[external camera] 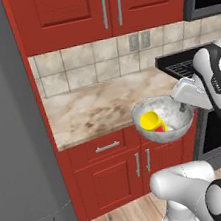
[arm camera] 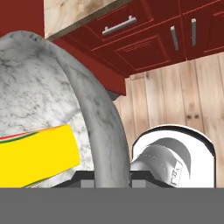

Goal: Place the cup inside the bowl on the dining table and move the bowl to any counter.

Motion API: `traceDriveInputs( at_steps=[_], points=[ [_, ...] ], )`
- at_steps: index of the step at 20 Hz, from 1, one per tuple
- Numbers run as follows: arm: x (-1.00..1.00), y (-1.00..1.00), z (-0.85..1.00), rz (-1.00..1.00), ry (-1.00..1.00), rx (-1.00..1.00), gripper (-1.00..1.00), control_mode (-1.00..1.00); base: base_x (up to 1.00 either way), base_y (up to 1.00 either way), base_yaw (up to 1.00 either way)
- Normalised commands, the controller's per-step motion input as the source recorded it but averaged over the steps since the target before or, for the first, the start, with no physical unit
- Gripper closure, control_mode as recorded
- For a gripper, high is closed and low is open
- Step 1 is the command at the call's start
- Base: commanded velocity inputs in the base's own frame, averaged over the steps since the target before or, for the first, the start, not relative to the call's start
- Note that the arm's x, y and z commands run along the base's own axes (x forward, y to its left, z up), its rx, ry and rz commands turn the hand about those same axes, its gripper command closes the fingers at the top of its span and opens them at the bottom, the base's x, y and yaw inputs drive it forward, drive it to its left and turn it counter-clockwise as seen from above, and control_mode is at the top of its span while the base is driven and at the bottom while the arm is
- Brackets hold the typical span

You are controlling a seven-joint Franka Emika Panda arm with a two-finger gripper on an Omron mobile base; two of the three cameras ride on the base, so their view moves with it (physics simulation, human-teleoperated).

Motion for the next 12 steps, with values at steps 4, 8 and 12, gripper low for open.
traceDriveInputs(
  at_steps=[4, 8, 12],
  points=[
    [0.00, 0.00, 0.00, 0.00, 0.00, 0.00, 1.00, 1.00, 0.56, 0.00, 0.00],
    [0.00, 0.00, 0.00, 0.00, 0.00, 0.00, 1.00, 1.00, 0.53, 0.00, 0.00],
    [0.00, 0.00, 0.00, 0.00, 0.00, 0.00, 1.00, 1.00, 0.45, -0.12, 0.00]
  ],
)
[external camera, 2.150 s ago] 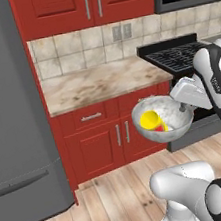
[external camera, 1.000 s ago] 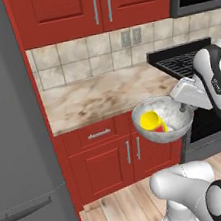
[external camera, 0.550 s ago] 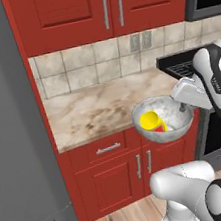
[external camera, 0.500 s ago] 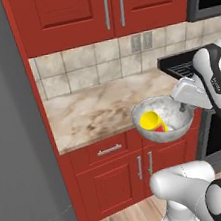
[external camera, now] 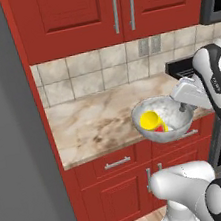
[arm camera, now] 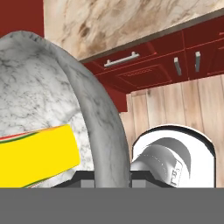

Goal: Place the cup inside the bowl on the dining table and move the bowl to any counter.

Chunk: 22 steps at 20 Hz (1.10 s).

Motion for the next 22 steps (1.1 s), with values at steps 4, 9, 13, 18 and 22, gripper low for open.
traceDriveInputs(
  at_steps=[4, 9, 13, 18, 22],
  points=[
    [0.00, 0.00, 0.00, 0.00, 0.00, 0.00, 1.00, 1.00, 0.39, -0.19, 0.00],
    [0.00, 0.00, 0.00, 0.00, 0.00, 0.00, 1.00, 1.00, 0.45, -0.18, 0.00],
    [0.00, 0.00, 0.00, 0.00, 0.00, 0.00, 1.00, 1.00, 0.47, -0.10, 0.00],
    [0.00, 0.00, 0.00, 0.00, 0.00, 0.00, 1.00, 1.00, 0.41, -0.03, 0.00],
    [0.00, 0.00, 0.00, 0.00, 0.00, 0.00, 1.00, 1.00, 0.03, 0.00, 0.00]
  ],
)
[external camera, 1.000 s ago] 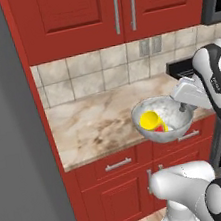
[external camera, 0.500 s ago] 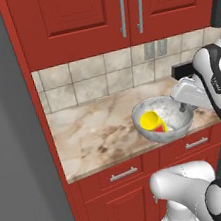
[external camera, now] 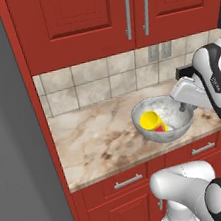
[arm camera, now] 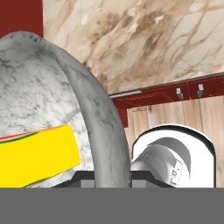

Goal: Place the cup inside the bowl on the dining table and move the bowl to any counter.

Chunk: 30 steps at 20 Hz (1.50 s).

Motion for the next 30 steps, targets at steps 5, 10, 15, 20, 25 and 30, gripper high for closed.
traceDriveInputs(
  at_steps=[5, 10, 15, 20, 25, 30],
  points=[
    [0.00, 0.00, 0.00, 0.00, 0.00, 0.00, 1.00, 1.00, 0.00, 0.00, 0.00],
    [0.00, 0.00, 0.00, 0.00, 0.00, 0.00, 1.00, 1.00, 0.00, 0.00, 0.00],
    [0.00, 0.00, 0.00, 0.00, 0.00, 0.00, 1.00, 1.00, 0.00, 0.00, 0.00],
    [0.00, 0.00, 0.00, 0.00, 0.00, 0.00, 1.00, 1.00, 0.00, 0.00, 0.00],
    [0.00, 0.07, -0.05, 0.00, 0.00, 0.00, 1.00, -1.00, 0.00, 0.00, 0.00],
    [0.00, 0.11, -0.42, 0.00, -0.02, 0.01, 1.00, -1.00, 0.00, 0.00, 0.00]
  ],
)
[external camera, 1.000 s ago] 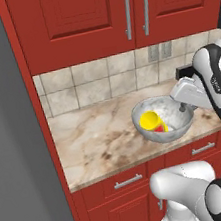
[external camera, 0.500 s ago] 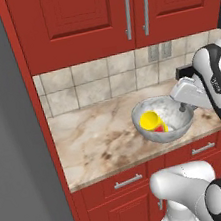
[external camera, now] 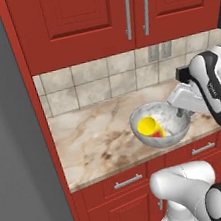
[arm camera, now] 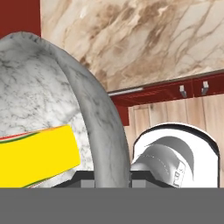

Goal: Place the cup inside the bowl on the dining table and move the bowl to any counter.

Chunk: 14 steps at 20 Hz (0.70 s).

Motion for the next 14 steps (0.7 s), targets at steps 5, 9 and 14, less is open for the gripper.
traceDriveInputs(
  at_steps=[5, 9, 14],
  points=[
    [0.00, 0.09, -0.33, 0.00, 0.00, 0.02, 1.00, -1.00, 0.00, 0.00, 0.00],
    [0.00, 0.13, -0.38, 0.00, 0.00, 0.02, 1.00, -1.00, 0.00, 0.00, 0.00],
    [0.00, 0.11, -0.08, 0.00, 0.00, 0.00, 1.00, -1.00, 0.00, 0.00, 0.00]
  ],
)
